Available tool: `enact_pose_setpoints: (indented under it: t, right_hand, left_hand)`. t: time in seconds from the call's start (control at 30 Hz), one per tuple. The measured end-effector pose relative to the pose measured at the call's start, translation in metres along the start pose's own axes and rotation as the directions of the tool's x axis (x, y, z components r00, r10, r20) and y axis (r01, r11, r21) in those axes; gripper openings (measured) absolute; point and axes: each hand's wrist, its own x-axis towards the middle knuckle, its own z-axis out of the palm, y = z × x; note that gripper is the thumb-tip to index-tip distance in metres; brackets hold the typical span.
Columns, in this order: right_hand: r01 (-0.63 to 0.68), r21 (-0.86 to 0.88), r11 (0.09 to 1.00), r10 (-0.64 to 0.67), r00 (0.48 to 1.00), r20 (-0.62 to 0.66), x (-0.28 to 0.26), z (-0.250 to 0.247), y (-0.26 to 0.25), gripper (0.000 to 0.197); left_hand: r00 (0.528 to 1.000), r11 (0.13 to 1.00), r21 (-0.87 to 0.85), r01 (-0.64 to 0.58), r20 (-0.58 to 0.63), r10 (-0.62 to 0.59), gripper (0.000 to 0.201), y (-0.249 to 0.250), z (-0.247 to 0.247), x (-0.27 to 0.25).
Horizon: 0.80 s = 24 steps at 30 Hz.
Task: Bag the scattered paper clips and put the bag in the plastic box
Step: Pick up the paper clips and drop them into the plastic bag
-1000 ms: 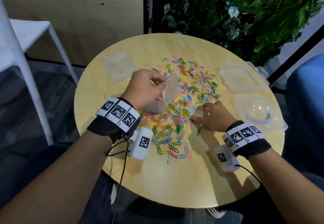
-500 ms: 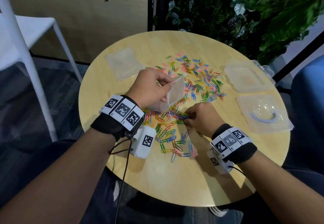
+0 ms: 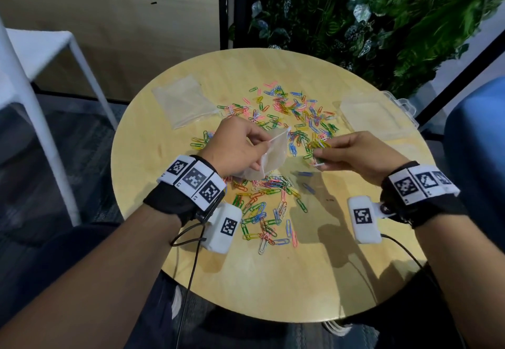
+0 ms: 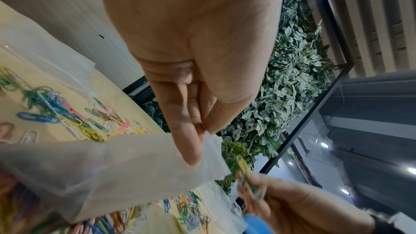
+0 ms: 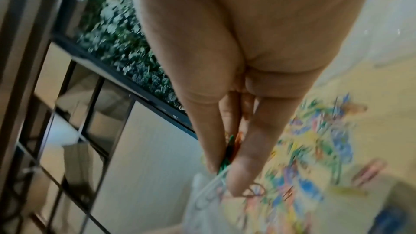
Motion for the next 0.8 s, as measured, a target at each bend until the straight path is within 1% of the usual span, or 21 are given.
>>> enact_pose_setpoints:
  t: [0.07,0.13,0.2,0.23,0.27,0.33,0.4,0.47,0.5,0.57,0.6,0.7,0.8]
  right_hand:
    - [0.017,0.164,0.986,-0.026,0.998,0.052,-0.003,0.008,-0.007,0.037]
    - [0.033,0.269,0.963,-0.058,0.995,0.086,-0.005,0.022,-0.009,0.027]
    - [0.052,0.308,0.95,-0.079,0.994,0.078,-0.004,0.04,-0.006,0.009]
    - [0.076,0.288,0.955,-0.095,0.994,0.052,-0.003,0.05,-0.003,0.007]
    - [0.118,0.229,0.966,-0.123,0.992,0.009,-0.001,0.057,0.001,0.008]
    - [0.235,-0.006,0.972,-0.235,0.968,-0.084,0.005,0.066,0.008,0.008]
    - [0.297,-0.231,0.926,-0.327,0.94,-0.1,0.007,0.068,0.011,0.004]
    - [0.3,-0.384,0.873,-0.351,0.934,-0.068,0.007,0.065,0.011,0.01]
    - [0.294,-0.436,0.85,-0.349,0.936,-0.048,0.006,0.064,0.011,0.014]
    - [0.279,-0.487,0.827,-0.332,0.943,-0.023,0.006,0.063,0.011,0.023]
    - [0.274,-0.512,0.814,-0.329,0.944,-0.019,0.006,0.062,0.011,0.024]
    - [0.273,-0.602,0.751,-0.356,0.934,-0.02,0.007,0.064,0.012,0.008]
    - [0.276,-0.64,0.717,-0.386,0.922,-0.035,0.007,0.065,0.012,0.005]
  left_hand:
    - [1.0,1.0,0.007,-0.01,0.017,0.01,0.013,0.002,0.006,-0.001]
    - [0.999,1.0,0.007,-0.021,0.031,0.021,0.013,0.003,0.012,0.0]
    - [0.999,1.0,-0.008,-0.021,0.028,0.021,0.013,0.004,0.017,0.002]
    - [1.0,1.0,-0.021,-0.013,0.016,0.014,0.012,0.004,0.019,0.003]
    - [1.0,1.0,-0.029,-0.006,-0.001,0.006,0.011,0.003,0.019,0.004]
    - [0.999,0.999,-0.034,-0.003,-0.033,0.002,0.01,0.001,0.019,0.007]
    - [0.999,0.999,-0.051,-0.01,-0.042,0.008,0.008,-0.001,0.019,0.007]
    - [0.999,0.999,-0.051,-0.017,-0.037,0.015,0.009,-0.001,0.019,0.006]
    - [0.999,0.999,-0.042,-0.02,-0.033,0.018,0.011,-0.001,0.019,0.005]
    - [0.999,1.0,-0.016,-0.026,-0.026,0.025,0.012,0.0,0.021,0.005]
    - [0.999,1.0,-0.003,-0.029,-0.023,0.029,0.012,0.0,0.022,0.005]
    - [0.999,0.999,0.01,-0.034,-0.011,0.034,0.013,0.0,0.024,0.005]
    - [0.999,0.999,0.015,-0.041,0.007,0.041,0.013,0.001,0.025,0.004]
